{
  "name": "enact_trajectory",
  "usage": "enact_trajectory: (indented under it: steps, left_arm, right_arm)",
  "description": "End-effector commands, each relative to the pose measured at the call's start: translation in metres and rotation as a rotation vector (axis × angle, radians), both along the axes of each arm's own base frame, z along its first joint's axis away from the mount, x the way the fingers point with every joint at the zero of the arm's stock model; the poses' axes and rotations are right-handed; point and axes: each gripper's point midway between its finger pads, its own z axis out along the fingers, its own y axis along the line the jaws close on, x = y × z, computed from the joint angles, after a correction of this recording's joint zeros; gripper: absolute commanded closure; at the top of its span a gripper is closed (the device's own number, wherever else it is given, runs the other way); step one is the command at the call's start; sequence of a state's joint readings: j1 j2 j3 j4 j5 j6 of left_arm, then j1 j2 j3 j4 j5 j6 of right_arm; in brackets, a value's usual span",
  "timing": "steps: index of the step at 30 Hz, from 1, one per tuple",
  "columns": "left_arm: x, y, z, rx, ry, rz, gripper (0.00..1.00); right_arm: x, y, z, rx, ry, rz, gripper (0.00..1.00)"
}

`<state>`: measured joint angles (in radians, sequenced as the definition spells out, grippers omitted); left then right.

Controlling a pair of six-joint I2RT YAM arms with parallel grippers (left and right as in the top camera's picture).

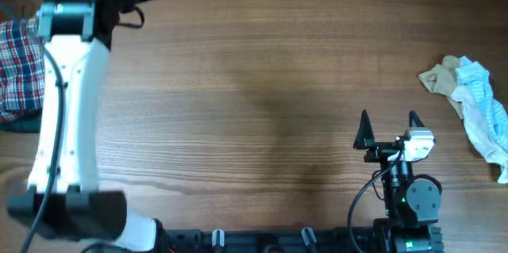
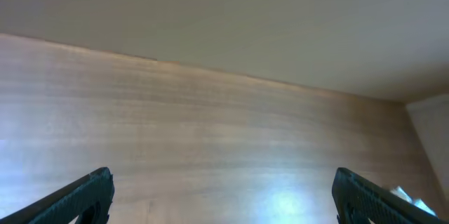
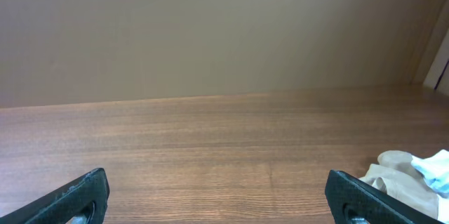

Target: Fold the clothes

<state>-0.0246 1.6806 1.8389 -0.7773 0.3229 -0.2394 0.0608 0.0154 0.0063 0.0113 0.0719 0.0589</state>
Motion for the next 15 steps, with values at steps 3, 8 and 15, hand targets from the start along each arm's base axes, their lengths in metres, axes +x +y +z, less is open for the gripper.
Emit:
enact_trajectory:
  steps: [3,8,15]
  left_arm:
    - [-0.06,0.001,-0.023,0.014,-0.004,0.01,0.0]
    - [-0.1,0.005,-0.095,0.018,-0.132,0.026,0.0]
    - [-0.16,0.007,-0.19,0.015,-0.198,0.027,0.0]
  right_arm:
    - [-0.001,0.001,0.003,-0.006,-0.013,0.005,0.0]
    - [-0.001,0.001,0.003,-0.006,-0.013,0.005,0.0]
    - [-0.001,0.001,0.003,-0.006,-0.013,0.005,0.0]
